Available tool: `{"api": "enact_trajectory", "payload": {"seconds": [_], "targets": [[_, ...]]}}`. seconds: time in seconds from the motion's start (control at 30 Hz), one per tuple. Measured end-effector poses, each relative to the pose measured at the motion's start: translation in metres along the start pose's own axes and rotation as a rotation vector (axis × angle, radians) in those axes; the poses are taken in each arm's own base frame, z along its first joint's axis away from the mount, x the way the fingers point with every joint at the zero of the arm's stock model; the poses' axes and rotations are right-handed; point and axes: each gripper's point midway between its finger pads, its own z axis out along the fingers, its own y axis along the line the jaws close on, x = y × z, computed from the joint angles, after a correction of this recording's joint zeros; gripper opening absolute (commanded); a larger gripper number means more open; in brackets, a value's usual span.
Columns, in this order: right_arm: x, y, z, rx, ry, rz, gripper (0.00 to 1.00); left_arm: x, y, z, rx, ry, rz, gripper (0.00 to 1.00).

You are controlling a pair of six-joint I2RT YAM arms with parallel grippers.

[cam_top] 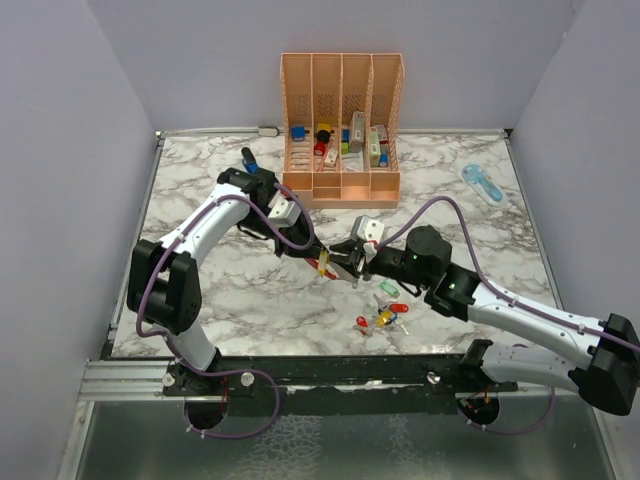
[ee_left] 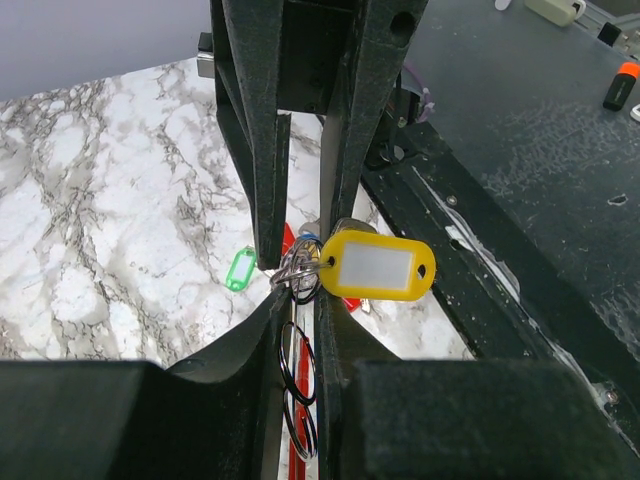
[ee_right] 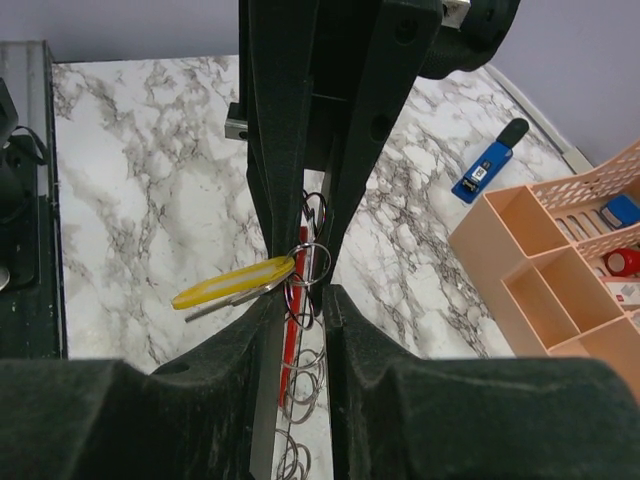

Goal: Put the keys on the keyring

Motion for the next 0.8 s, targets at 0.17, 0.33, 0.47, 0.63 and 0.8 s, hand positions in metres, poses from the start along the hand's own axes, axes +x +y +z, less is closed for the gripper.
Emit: {"api": "enact_trajectory", "payload": {"seconds": [0.17, 0.33, 0.47, 0.63, 0.8], "targets": [[-0.0036, 0.0022, 0.0014, -0.014, 0.000, -0.013, 0.05, 0.0008, 0.0000, 0.0009, 0.003, -0.001, -0.005, 0.00], [-0.0026, 0.0044, 0.0045, -0.029, 0.013, -0.015, 0.06, 0.0012, 0.0002, 0.0002, 0.001, 0.000, -0.010, 0.00], [-0.0014, 0.0047, 0.0042, -0.032, 0.020, -0.022, 0.06, 0.0012, 0.0002, 0.0002, 0.001, 0.000, -0.012, 0.00], [-0.0004, 0.0050, 0.0040, -0.034, 0.025, -0.029, 0.05, 0.0012, 0.0001, 0.0003, 0.001, 0.000, -0.013, 0.00], [-0.0002, 0.0048, 0.0038, -0.035, 0.029, -0.034, 0.02, 0.0013, -0.0001, 0.0004, 0.001, 0.000, -0.016, 0.00]]}}
